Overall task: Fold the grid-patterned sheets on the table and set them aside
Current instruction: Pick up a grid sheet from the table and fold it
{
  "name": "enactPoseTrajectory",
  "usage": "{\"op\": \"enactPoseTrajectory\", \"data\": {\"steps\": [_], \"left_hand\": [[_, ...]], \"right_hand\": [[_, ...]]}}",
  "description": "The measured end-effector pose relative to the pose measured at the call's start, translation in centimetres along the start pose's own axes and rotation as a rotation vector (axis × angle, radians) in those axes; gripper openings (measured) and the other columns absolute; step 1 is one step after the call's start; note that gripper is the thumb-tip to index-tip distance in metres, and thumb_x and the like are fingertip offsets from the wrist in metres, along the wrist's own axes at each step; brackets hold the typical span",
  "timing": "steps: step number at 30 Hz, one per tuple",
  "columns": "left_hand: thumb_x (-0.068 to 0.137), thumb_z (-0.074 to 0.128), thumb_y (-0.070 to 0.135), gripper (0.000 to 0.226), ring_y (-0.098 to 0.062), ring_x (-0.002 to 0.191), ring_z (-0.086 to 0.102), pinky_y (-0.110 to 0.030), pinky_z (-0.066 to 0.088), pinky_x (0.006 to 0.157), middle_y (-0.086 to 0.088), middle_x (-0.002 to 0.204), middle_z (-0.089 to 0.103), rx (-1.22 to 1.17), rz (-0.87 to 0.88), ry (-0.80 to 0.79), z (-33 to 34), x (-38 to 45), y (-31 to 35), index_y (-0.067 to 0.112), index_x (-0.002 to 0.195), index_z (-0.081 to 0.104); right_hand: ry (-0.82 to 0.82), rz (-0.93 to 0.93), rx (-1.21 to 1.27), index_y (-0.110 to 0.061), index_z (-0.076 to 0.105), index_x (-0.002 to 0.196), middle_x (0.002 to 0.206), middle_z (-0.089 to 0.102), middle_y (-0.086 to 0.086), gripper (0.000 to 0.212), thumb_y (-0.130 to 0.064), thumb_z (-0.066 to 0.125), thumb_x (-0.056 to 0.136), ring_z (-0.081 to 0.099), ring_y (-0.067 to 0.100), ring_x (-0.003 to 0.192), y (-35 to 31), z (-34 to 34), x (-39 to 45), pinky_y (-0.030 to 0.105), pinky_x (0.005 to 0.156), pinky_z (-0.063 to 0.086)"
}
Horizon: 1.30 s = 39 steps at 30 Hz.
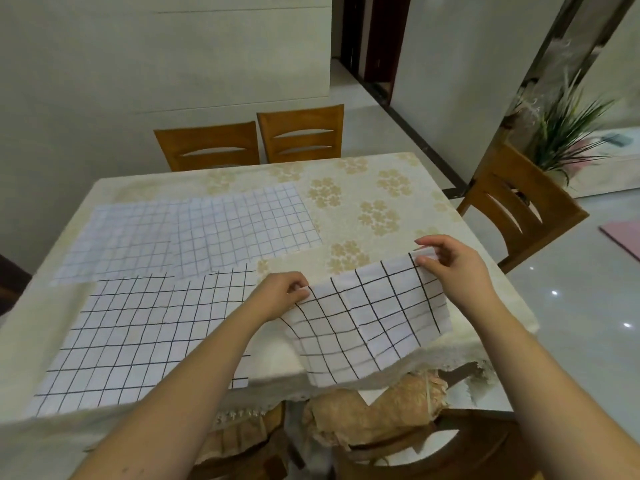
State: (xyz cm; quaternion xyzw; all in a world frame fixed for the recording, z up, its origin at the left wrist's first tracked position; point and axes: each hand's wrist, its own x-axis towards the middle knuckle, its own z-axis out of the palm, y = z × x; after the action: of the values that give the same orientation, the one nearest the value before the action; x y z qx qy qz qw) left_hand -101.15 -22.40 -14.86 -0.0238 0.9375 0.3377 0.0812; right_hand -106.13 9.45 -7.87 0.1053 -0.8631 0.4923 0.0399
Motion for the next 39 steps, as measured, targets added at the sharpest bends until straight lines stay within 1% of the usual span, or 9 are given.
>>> {"op": "enactPoseTrajectory", "data": {"steps": [6,12,19,23,28,31,34,36,39], "left_hand": [[0.088,0.068,0.031,0.007,-0.011,0.081,0.061,-0.026,0.046,0.069,0.011,0.082,0.066,0.125,0.003,0.094,-2.7,0.5,0.7,0.027,0.093,0.068],[0.091,0.065,0.029,0.021,-0.015,0.099,0.063,-0.03,0.049,0.085,0.006,0.103,0.071,0.296,0.048,0.149,-4.9,1.6,2.0,0.025,0.11,0.07],[0.085,0.065,0.011,0.015,-0.017,0.09,0.063,-0.037,0.048,0.085,0.007,0.091,0.071,0.203,0.242,0.498,-5.2,1.8,2.9,0.022,0.091,0.074],[0.08,0.068,0.007,0.017,-0.019,0.093,0.058,-0.041,0.044,0.086,0.009,0.088,0.068,0.131,0.253,0.579,-3.4,0.9,2.1,0.023,0.082,0.072],[0.074,0.072,0.01,0.018,-0.018,0.096,0.054,-0.033,0.031,0.085,0.011,0.092,0.064,0.147,0.12,0.501,1.2,-0.6,-1.4,0.028,0.076,0.071],[0.072,0.075,0.014,0.016,-0.024,0.11,0.053,-0.038,0.034,0.089,0.005,0.109,0.063,0.216,-0.004,0.394,4.3,-1.2,-4.3,0.03,0.074,0.071],[0.078,0.073,0.016,0.013,-0.027,0.122,0.049,-0.043,0.036,0.097,-0.001,0.124,0.059,0.222,-0.127,0.279,6.4,-1.9,-6.4,0.029,0.081,0.073],[0.085,0.066,0.018,0.011,-0.025,0.122,0.048,-0.039,0.038,0.098,-0.001,0.125,0.056,0.194,-0.181,0.193,7.4,-2.5,-7.2,0.026,0.09,0.071],[0.093,0.058,0.019,0.012,-0.022,0.116,0.052,-0.035,0.041,0.098,-0.003,0.124,0.054,0.026,-0.294,0.118,8.7,-3.1,-7.9,0.025,0.1,0.065]], "right_hand": [[-0.046,0.034,-0.213,-0.027,0.068,0.101,0.09,0.064,-0.009,0.018,-0.015,0.069,0.088,0.055,0.0,0.077,2.1,0.9,0.5,0.01,0.066,0.041],[-0.069,-0.062,-0.43,-0.022,0.073,0.098,0.097,0.07,-0.001,0.012,-0.015,0.067,0.09,0.058,0.019,0.095,2.9,1.9,1.9,0.032,0.082,0.045],[0.112,-0.15,-0.424,-0.027,0.073,0.087,0.091,0.064,-0.008,0.019,-0.009,0.066,0.086,0.052,0.018,0.095,2.7,1.8,2.3,0.035,0.085,0.04],[0.111,-0.217,-0.412,-0.024,0.074,0.083,0.09,0.067,-0.003,0.017,-0.007,0.072,0.081,0.055,0.02,0.093,4.5,2.3,0.5,0.037,0.083,0.042],[-0.045,-0.205,-0.451,-0.027,0.072,0.077,0.085,0.067,-0.009,0.028,-0.001,0.076,0.069,0.058,0.021,0.088,7.9,4.9,-3.6,0.041,0.078,0.044],[-0.183,-0.178,-0.526,-0.028,0.072,0.076,0.084,0.069,-0.008,0.026,-0.004,0.077,0.067,0.062,0.024,0.086,9.8,7.1,-5.6,0.039,0.074,0.046],[-0.428,-0.088,-0.649,-0.032,0.071,0.096,0.107,0.067,-0.008,0.019,-0.024,0.072,0.079,0.058,0.021,0.105,11.4,9.1,-6.8,0.034,0.086,0.043],[-0.573,-0.041,-0.696,-0.034,0.066,0.11,0.121,0.06,-0.009,0.025,-0.037,0.066,0.085,0.051,0.017,0.115,12.4,10.1,-7.3,0.032,0.094,0.042],[-0.611,0.027,-0.69,-0.035,0.063,0.116,0.126,0.057,-0.008,0.029,-0.042,0.062,0.088,0.05,0.015,0.118,13.0,10.9,-7.4,0.032,0.095,0.045]]}}
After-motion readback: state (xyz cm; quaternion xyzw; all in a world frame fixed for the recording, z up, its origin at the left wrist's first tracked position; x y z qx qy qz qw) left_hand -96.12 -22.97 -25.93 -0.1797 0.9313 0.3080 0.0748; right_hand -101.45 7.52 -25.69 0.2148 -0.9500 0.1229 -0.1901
